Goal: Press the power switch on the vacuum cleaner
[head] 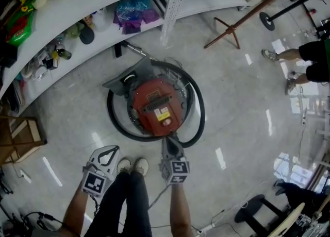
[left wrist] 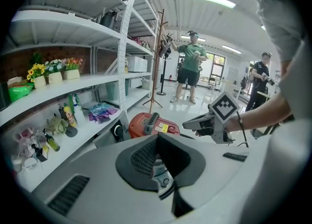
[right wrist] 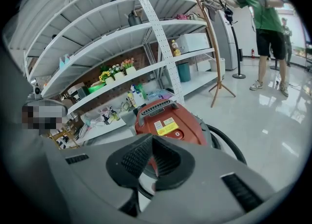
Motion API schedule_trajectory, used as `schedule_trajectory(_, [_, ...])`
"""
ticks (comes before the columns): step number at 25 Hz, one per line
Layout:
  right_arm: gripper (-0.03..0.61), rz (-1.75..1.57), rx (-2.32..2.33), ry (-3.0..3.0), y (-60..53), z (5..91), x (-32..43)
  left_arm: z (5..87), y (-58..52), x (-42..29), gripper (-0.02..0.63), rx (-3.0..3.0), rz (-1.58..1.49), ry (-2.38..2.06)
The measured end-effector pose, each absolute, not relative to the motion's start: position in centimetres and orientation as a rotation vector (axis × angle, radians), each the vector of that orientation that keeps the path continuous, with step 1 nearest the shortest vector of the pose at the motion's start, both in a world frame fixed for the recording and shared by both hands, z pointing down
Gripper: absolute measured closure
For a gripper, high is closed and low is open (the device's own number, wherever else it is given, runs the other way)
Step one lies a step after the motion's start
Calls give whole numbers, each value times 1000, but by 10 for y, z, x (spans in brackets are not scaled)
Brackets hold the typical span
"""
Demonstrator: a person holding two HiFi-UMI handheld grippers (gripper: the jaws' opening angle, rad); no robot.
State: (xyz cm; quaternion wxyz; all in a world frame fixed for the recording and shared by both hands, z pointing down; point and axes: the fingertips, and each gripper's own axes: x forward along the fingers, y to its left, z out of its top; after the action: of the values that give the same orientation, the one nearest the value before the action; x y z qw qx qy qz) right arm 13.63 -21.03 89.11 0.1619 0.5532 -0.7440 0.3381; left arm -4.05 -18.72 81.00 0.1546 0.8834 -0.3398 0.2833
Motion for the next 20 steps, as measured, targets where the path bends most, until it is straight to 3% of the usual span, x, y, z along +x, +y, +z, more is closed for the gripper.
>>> schedule_trajectory(20, [566,981,1556,-2129,-237,936,142,828,-174,-39,607,2492,835,-970])
